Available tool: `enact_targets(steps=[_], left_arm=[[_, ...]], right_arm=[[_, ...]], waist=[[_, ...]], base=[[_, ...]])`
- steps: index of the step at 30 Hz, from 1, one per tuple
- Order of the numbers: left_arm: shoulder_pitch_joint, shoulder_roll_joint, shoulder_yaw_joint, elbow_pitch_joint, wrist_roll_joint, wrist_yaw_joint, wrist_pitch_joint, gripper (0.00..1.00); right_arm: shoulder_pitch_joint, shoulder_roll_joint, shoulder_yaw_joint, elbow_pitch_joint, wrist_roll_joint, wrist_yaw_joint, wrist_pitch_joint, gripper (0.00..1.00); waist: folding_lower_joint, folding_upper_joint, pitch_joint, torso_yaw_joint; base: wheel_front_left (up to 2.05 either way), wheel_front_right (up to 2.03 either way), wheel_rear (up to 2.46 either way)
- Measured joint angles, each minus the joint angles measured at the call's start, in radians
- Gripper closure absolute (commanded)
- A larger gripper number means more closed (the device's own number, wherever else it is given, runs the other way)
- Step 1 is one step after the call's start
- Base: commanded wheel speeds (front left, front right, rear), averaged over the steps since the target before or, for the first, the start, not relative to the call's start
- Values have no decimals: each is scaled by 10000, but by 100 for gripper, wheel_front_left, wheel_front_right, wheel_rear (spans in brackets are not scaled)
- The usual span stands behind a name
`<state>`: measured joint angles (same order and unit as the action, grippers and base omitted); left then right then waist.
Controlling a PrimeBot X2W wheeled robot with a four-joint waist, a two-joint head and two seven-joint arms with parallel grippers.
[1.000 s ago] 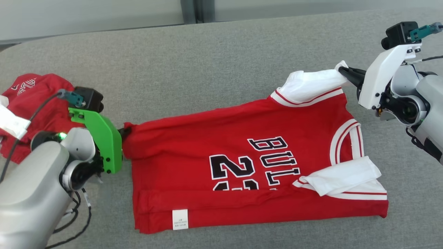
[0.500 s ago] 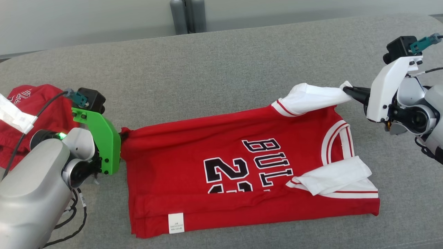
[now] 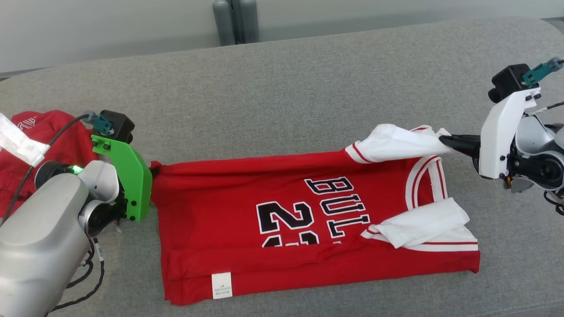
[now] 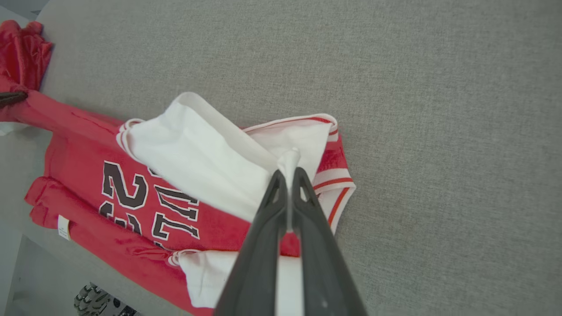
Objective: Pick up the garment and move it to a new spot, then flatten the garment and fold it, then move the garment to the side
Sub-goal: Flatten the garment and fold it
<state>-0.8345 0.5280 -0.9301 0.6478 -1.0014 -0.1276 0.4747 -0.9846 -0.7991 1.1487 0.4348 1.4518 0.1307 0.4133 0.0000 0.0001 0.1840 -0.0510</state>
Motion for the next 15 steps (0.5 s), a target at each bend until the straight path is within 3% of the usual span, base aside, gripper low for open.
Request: enact_targets(steps=[15], left_arm=[[-116, 560, -953, -623, -742, -13, 1413, 100]], right_arm=[[424, -698, 198, -1354, 165, 0, 514, 100]], waist=[[0, 0, -64, -210]], base=[[0, 0, 0]])
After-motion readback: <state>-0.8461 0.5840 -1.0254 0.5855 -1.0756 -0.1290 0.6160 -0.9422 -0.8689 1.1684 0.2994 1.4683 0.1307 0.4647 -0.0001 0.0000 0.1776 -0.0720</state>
